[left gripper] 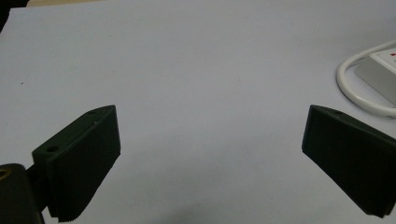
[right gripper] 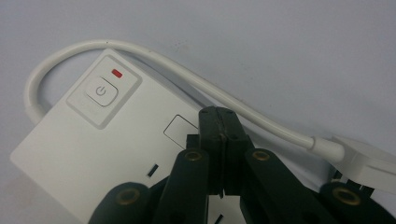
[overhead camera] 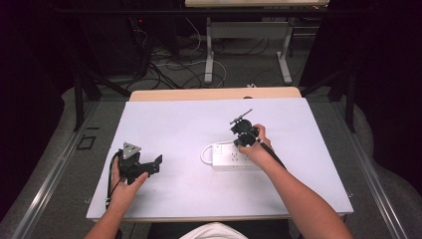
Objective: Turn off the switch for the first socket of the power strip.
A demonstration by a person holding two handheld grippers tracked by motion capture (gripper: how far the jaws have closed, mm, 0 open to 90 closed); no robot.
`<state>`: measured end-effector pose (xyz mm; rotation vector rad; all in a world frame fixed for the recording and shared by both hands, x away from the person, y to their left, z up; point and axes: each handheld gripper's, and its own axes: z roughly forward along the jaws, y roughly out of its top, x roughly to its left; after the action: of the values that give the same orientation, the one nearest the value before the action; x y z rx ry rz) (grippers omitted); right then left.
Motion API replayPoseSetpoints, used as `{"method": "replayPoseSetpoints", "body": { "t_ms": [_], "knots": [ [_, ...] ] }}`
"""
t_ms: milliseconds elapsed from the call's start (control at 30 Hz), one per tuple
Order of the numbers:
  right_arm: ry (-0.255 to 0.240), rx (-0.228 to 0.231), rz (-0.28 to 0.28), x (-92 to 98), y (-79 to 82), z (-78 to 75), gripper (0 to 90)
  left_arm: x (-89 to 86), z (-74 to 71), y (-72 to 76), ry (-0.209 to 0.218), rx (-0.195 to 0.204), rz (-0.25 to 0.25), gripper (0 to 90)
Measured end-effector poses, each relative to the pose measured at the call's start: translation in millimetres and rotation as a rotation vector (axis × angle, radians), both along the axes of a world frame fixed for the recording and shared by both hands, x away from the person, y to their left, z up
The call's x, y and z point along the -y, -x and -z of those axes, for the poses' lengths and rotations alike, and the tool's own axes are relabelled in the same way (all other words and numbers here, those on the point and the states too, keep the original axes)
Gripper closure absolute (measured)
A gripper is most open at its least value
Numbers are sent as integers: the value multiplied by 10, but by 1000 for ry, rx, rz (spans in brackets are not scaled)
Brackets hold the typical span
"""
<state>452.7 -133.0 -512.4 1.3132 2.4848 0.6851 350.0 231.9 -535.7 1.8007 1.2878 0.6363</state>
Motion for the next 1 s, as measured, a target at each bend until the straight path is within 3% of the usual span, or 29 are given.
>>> {"method": "replayPoseSetpoints", "body": {
  "t_ms": [67, 167, 500, 533, 700, 1000],
  "knots": [
    [-21, 15, -3, 0, -3, 17, 900, 0, 0, 0, 0, 0, 0, 42],
    [9, 7, -10, 3, 0, 3, 900, 0, 0, 0, 0, 0, 0, 42],
    [18, 13, -4, -30, 28, 32, 900, -1, 0, 1, -1, 0, 0, 42],
    [43, 16, -7, -22, 20, 25, 900, -1, 0, 1, -2, 1, 1, 42],
    [10, 24, 5, 2, 29, 39, 900, 1, 0, 1, -2, -1, 1, 42],
    [14, 11, 1, 13, 23, 28, 900, 2, 1, -2, -2, -1, 1, 42]
  ]
}}
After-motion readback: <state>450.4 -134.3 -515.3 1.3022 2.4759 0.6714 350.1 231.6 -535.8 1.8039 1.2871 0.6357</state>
